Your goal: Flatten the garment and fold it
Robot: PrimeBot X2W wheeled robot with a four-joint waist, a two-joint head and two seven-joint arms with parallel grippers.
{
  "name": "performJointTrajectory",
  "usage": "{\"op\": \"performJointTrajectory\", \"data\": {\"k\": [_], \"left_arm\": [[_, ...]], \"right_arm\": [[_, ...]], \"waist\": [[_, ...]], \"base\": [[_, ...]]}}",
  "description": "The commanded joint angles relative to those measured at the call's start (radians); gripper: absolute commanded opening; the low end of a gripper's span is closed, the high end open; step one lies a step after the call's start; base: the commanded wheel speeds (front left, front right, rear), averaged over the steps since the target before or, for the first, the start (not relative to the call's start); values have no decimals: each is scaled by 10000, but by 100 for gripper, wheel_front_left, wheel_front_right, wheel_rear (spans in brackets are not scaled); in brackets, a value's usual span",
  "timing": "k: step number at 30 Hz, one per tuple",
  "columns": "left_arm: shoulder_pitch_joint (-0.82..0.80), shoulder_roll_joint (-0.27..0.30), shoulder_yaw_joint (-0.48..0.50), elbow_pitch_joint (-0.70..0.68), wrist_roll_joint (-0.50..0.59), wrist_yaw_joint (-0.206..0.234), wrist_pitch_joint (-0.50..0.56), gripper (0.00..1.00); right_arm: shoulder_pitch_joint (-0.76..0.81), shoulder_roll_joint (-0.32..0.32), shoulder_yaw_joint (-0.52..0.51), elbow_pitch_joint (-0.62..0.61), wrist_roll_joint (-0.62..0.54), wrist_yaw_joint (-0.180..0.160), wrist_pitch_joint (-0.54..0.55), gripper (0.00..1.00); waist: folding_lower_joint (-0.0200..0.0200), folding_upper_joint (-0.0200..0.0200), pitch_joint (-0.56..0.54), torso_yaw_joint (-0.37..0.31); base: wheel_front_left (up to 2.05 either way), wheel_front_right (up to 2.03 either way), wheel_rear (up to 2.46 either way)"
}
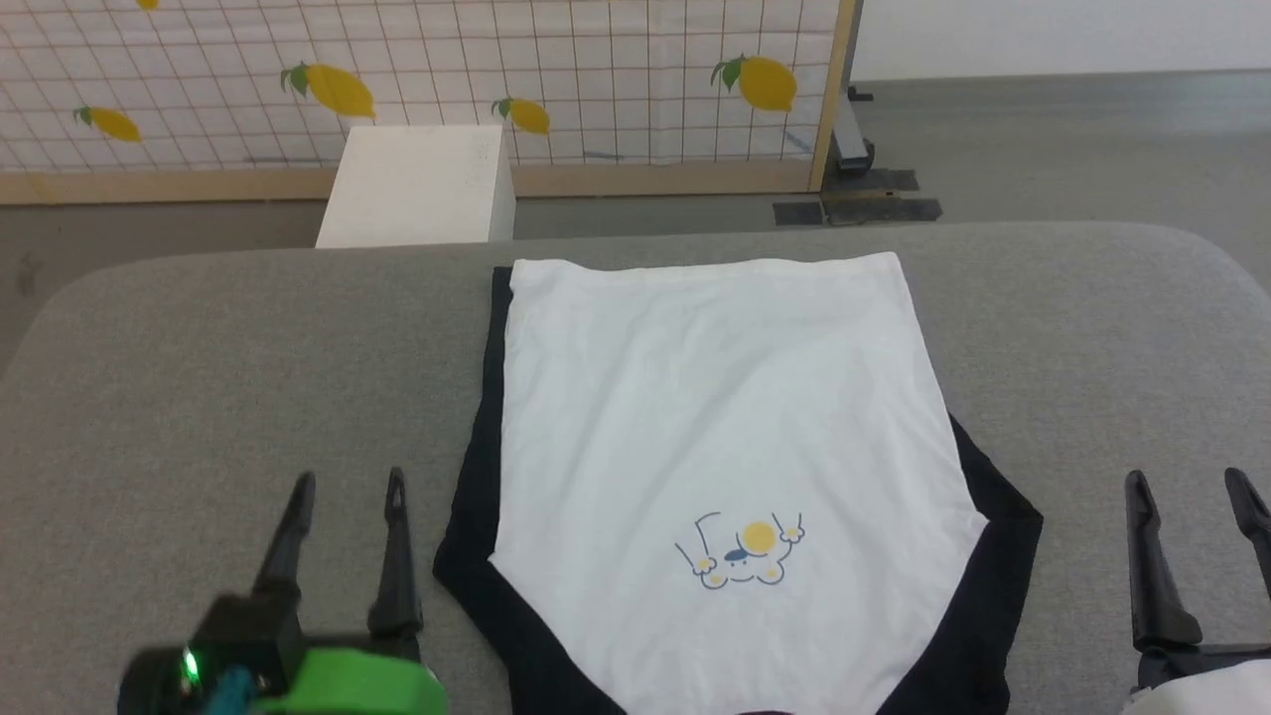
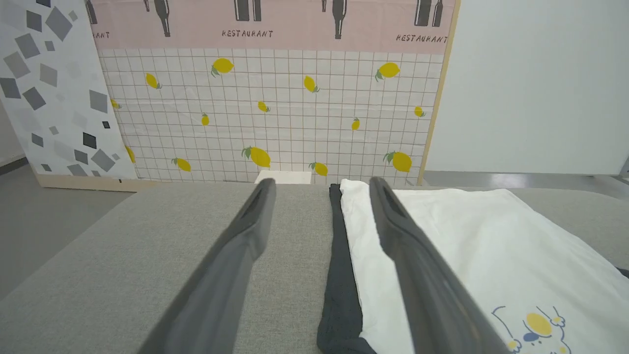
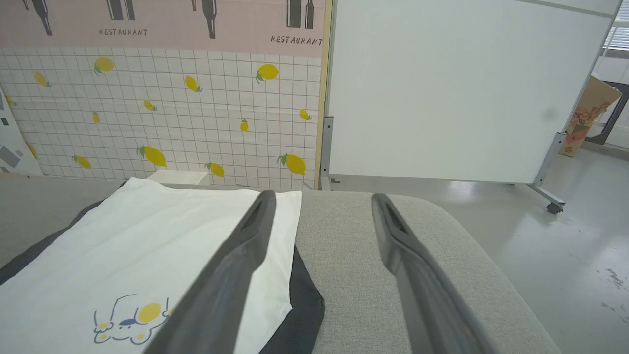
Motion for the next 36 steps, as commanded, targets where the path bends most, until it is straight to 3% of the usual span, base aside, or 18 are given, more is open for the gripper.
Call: {"op": "performJointTrajectory", "data": {"k": [1, 9, 17, 29, 36], "left_arm": [[-636, 310, 146, -36, 3, -240, 219, 100], [-4901, 1815, 667, 515, -812, -2285, 3205, 100], [-8775, 1925, 349, 2779, -1372, -4079, 5366, 100], [-11019, 1405, -441, 5406, -1371, -5211, 6633, 100], [-11026, 1189, -694, 6047, -1418, -5341, 6752, 100]], "right_arm": [[-79, 20, 19, -45, 91, -15, -28, 100], [-697, 21, 92, -526, 237, -15, 16, 100], [-1740, 21, 218, -1099, 2, -15, -2, 100], [-2664, 22, 604, -1089, -111, -15, -46, 100], [-2763, 22, 559, -1090, -157, -15, -56, 100]], "waist": [[0, 0, 242, 64], [0, 0, 1862, 145], [0, 0, 3771, 44], [0, 0, 5422, -416], [0, 0, 5700, -458]], "base": [[0, 0, 0], [0, 0, 0], [0, 0, 0], [0, 0, 0], [0, 0, 0]]}}
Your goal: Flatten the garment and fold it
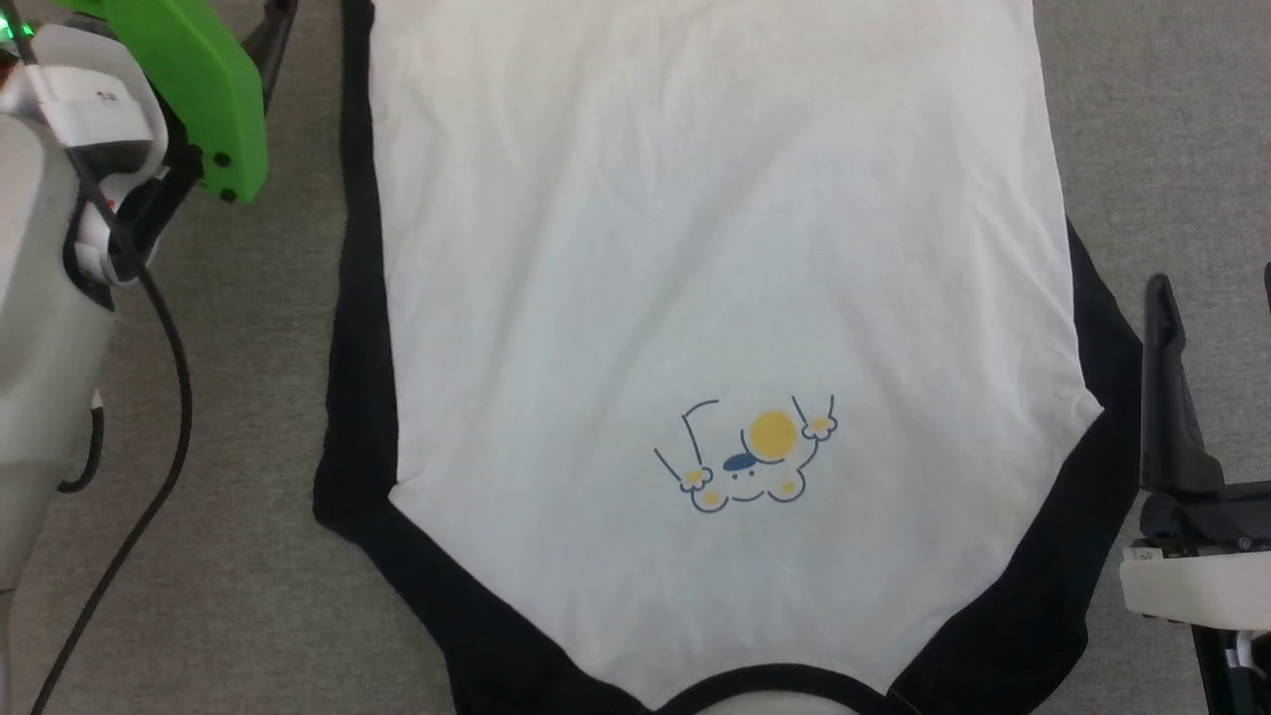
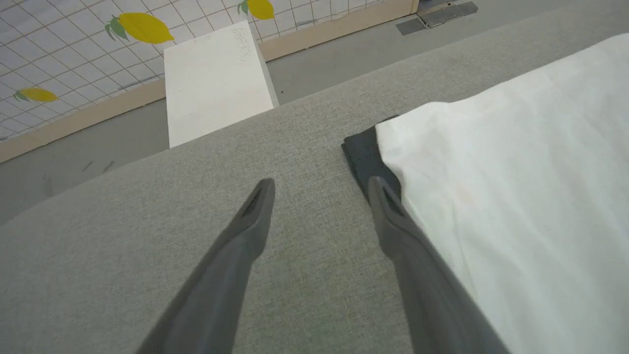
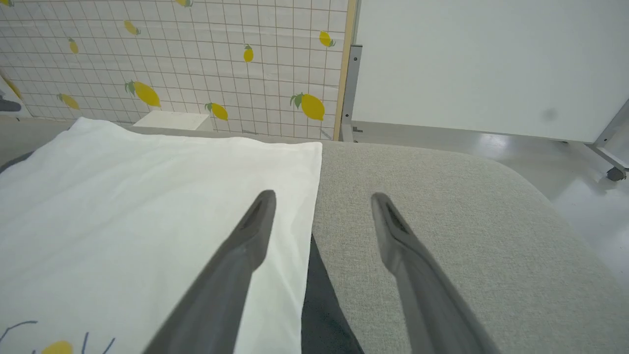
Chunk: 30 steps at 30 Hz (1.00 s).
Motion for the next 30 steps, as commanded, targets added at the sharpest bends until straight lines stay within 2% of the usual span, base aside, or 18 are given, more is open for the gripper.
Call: {"op": "performJointTrajectory", "data": {"k": [1, 29, 30], "left_arm": [[-100, -54, -23, 72, 40, -88, -25, 100], [-61, -665, -299, 577, -525, -227, 71, 100], [-47, -661, -327, 603, -556, -252, 142, 84]], "right_arm": [[-241, 12, -6, -13, -96, -13, -24, 100], [-504, 12, -39, 19, -301, -13, 115, 100], [-523, 12, -45, 43, -300, -13, 108, 100]], "waist": [[-2, 0, 190, -103], [-2, 0, 831, -182], [-2, 0, 854, -194]], "base": [[0, 0, 0], [0, 0, 0], [0, 0, 0]]}}
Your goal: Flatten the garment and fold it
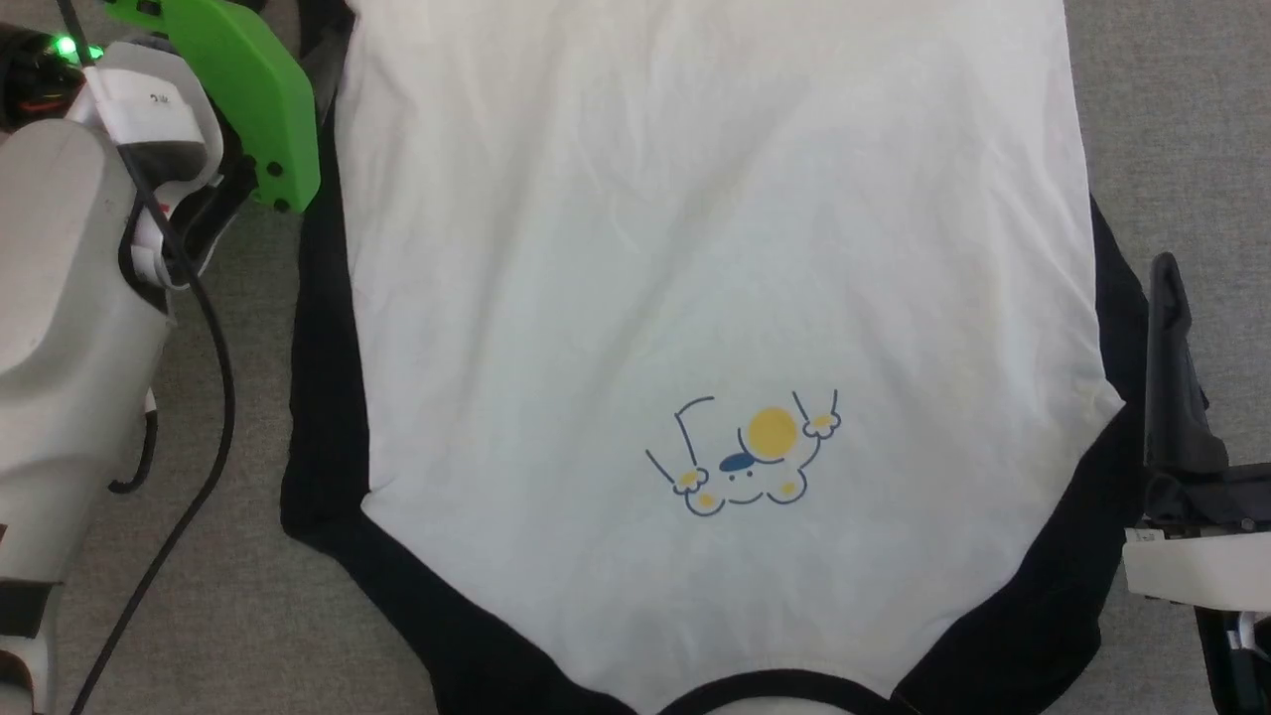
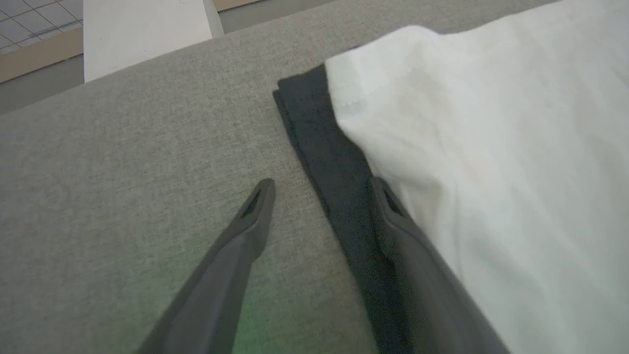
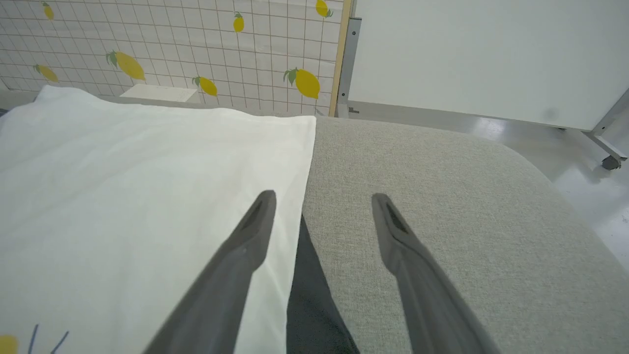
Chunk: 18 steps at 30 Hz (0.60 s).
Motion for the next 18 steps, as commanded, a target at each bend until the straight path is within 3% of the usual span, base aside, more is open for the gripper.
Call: {"op": "performJointTrajectory", "data": {"k": [1, 2, 5, 11, 18], "left_arm": [[-10, -52, -108, 103, -86, -104, 177, 29], [6, -35, -141, 116, -105, -151, 222, 0], [68, 3, -181, 164, -247, -255, 416, 0], [60, 34, 61, 262, -311, -6, 80, 0], [348, 57, 508, 382, -649, 202, -514, 0]], "right_arm": [[-200, 12, -22, 52, -33, -15, -42, 100], [-228, 12, -22, 78, -34, -15, -47, 100], [-304, 12, -38, 141, -48, -15, -58, 100], [-399, 13, -125, 311, -97, -15, -85, 100], [-405, 13, -123, 625, -87, -15, -188, 100]], "waist": [[0, 0, 41, -29], [0, 0, 57, -46], [0, 0, 95, -83], [0, 0, -7, -48], [0, 0, -834, 93]], "base": [[0, 0, 0], [0, 0, 0], [0, 0, 0], [0, 0, 0], [0, 0, 0]]}}
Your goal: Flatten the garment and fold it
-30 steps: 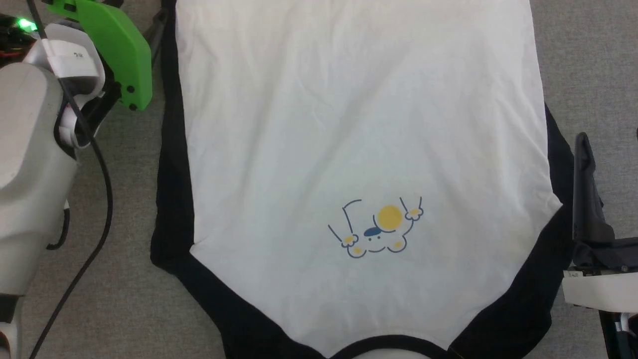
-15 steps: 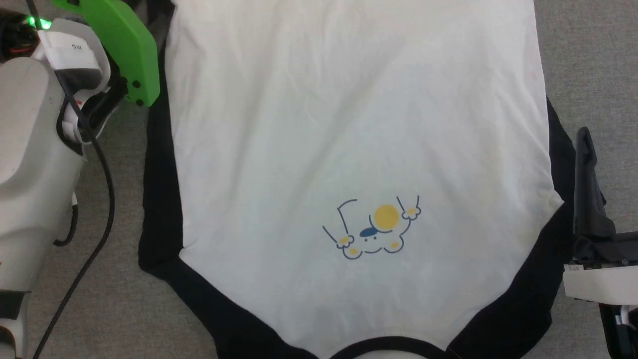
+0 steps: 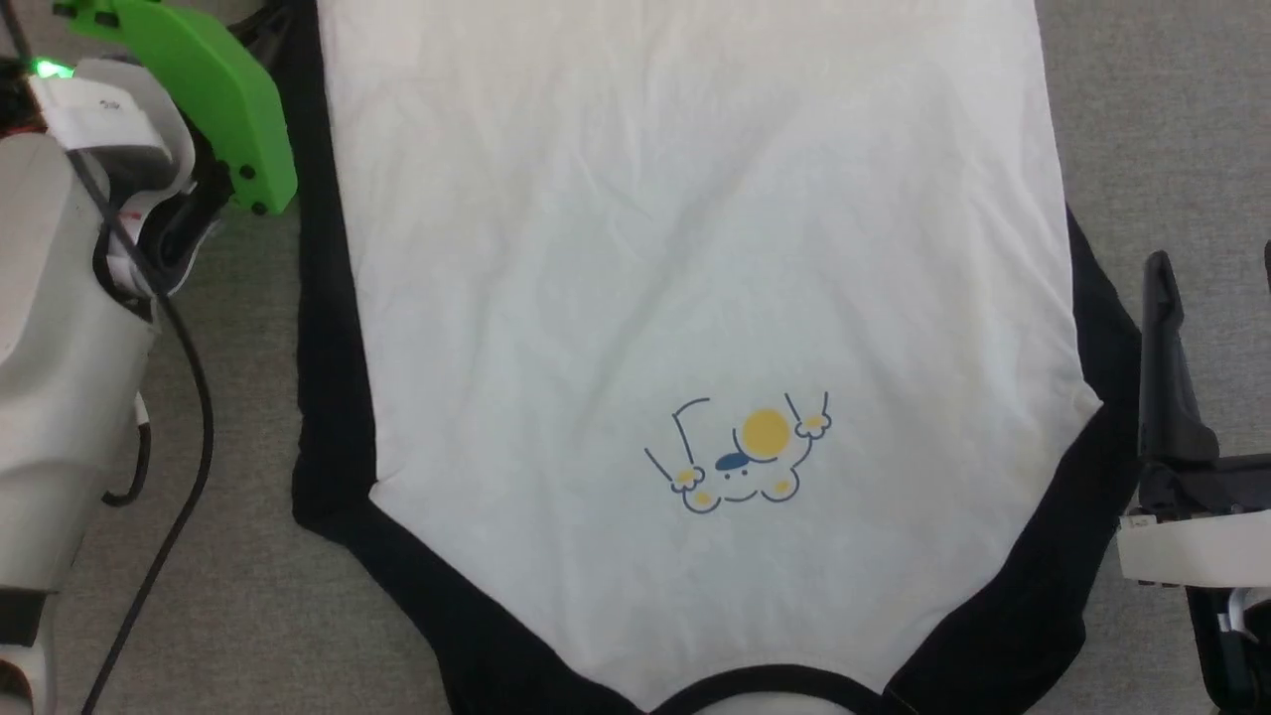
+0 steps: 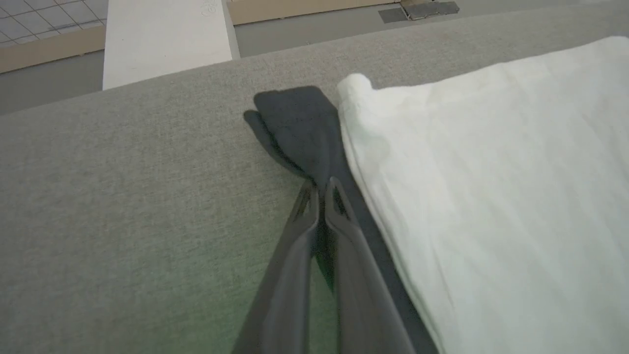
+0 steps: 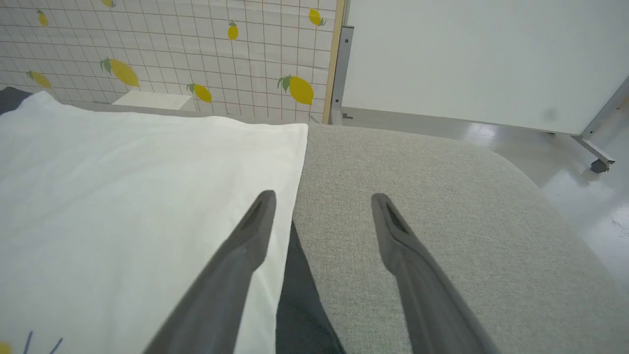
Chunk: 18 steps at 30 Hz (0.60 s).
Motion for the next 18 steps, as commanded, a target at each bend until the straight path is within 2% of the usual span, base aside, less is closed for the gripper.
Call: {"op": "performJointTrajectory", "data": {"k": [1, 9, 18], "left_arm": [[200, 55, 150, -2, -189, 110, -164, 0], [1115, 604, 750, -432, -554, 408, -758, 0], [3056, 1564, 1756, -1638, -1245, 1017, -1321, 0]], "right_arm": [[-159, 13, -2, 72, -11, -15, -81, 100], [195, 13, -16, 455, 227, -15, -155, 100], [893, 13, -207, 625, 562, -15, -113, 100]], "waist": [[0, 0, -524, 112], [0, 0, -1879, 305], [0, 0, -3350, 569]], "base": [[0, 0, 0], [0, 0, 0], [0, 0, 0]]}}
